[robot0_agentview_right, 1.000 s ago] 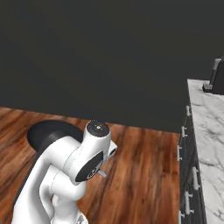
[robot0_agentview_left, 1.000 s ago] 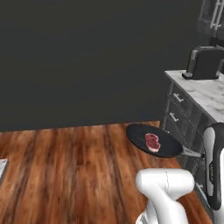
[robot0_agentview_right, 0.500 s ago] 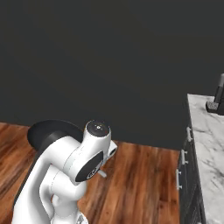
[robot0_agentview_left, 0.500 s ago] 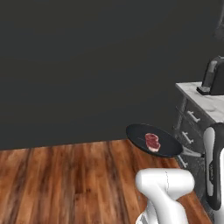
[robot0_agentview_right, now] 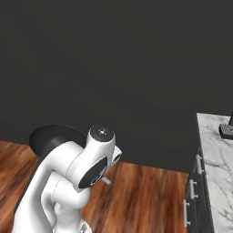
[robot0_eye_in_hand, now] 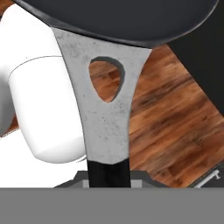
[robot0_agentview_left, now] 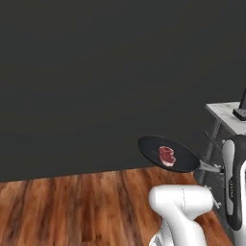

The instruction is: Pick up the pan with the steak in it and place it on the dining table. Then place the steak on the plate.

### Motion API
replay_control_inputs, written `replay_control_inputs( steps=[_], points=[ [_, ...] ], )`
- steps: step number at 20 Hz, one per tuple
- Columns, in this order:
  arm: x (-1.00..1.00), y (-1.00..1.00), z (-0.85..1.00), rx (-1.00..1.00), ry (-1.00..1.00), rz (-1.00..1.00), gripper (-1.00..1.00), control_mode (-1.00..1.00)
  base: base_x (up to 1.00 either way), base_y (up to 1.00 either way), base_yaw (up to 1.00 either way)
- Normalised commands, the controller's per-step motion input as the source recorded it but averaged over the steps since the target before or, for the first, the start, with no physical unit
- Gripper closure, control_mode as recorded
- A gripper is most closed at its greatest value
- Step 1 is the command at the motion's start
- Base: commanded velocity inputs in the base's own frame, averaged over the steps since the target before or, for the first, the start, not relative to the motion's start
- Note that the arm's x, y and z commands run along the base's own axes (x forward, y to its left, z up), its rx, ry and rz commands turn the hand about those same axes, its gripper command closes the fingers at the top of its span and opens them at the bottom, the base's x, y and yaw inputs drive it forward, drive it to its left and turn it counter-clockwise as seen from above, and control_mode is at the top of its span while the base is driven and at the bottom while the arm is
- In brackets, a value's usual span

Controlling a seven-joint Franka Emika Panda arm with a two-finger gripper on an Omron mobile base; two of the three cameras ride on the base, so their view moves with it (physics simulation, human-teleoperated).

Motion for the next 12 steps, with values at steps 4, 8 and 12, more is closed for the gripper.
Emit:
replay_control_inputs(
  steps=[4,8,12],
  points=[
    [0.00,0.00,0.00,0.00,0.00,0.00,1.00,1.00,-0.01,0.00,0.26],
    [0.00,0.00,0.00,0.00,0.00,0.00,1.00,1.00,-0.15,0.00,0.37],
    [0.00,0.00,0.00,0.00,0.00,0.00,1.00,1.00,-0.21,0.00,0.41]
  ],
)
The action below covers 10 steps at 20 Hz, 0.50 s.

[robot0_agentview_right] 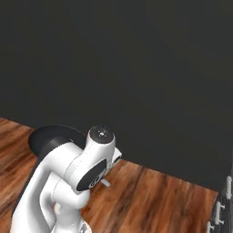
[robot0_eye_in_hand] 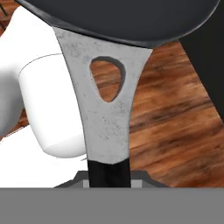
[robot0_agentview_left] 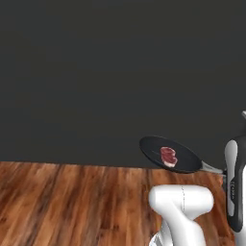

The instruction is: Pick up the pan with the steak in it and place it on the dining table. Then place the steak on the plate.

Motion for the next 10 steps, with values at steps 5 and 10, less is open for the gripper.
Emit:
replay_control_inputs(
  steps=[5,10],
  points=[
    [0.00,0.00,0.00,0.00,0.00,0.00,1.00,1.00,-0.18,0.00,0.43],
    [0.00,0.00,0.00,0.00,0.00,0.00,1.00,1.00,-0.16,0.00,0.43]
  ],
)
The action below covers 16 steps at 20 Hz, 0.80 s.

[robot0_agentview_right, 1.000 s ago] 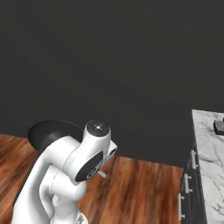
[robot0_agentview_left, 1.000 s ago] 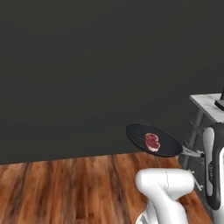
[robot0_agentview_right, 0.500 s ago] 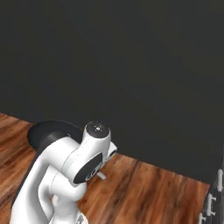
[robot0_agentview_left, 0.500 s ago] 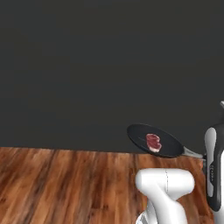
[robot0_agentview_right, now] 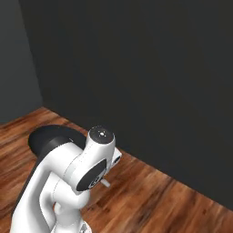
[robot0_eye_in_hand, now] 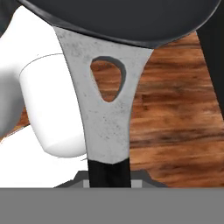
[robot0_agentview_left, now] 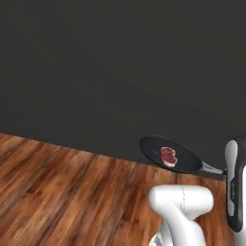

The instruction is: Pick up the pan with the steak in it and place it on the dining table. Then place the steak on the plate.

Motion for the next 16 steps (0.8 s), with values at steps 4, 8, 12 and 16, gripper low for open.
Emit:
replay_control_inputs(
  steps=[4,8,12,16],
  points=[
    [0.00,0.00,0.00,0.00,0.00,0.00,1.00,1.00,-0.13,0.01,0.43],
    [0.00,0.00,0.00,0.00,0.00,0.00,1.00,1.00,-0.12,0.06,0.43],
    [0.00,0.00,0.00,0.00,0.00,0.00,1.00,1.00,-0.12,0.09,0.42],
    [0.00,0.00,0.00,0.00,0.00,0.00,1.00,1.00,-0.14,0.10,0.42]
  ],
)
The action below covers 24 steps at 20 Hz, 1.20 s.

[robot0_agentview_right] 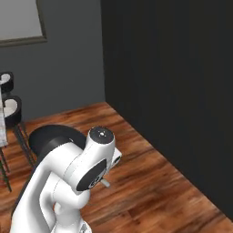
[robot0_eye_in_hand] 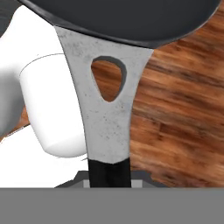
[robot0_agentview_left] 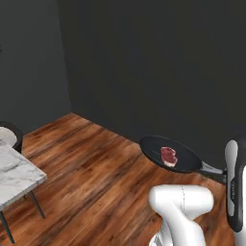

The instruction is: Pick up the pan with the steak in it and place it on the dining table. Then place the steak on the plate.

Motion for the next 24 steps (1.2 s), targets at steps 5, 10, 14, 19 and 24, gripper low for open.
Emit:
replay_control_inputs(
  steps=[5,10,14,19,24],
  points=[
    [0.00,0.00,0.00,0.00,0.00,0.00,1.00,1.00,-0.17,0.11,0.41],
    [0.00,0.00,0.00,0.00,0.00,0.00,1.00,1.00,-0.17,0.13,0.41],
    [0.00,0.00,0.00,0.00,0.00,0.00,1.00,1.00,-0.18,0.17,0.40],
    [0.00,0.00,0.00,0.00,0.00,0.00,1.00,1.00,-0.15,0.18,0.21],
    [0.00,0.00,0.00,0.00,0.00,0.00,1.00,1.00,0.02,-0.13,0.01]
  ],
)
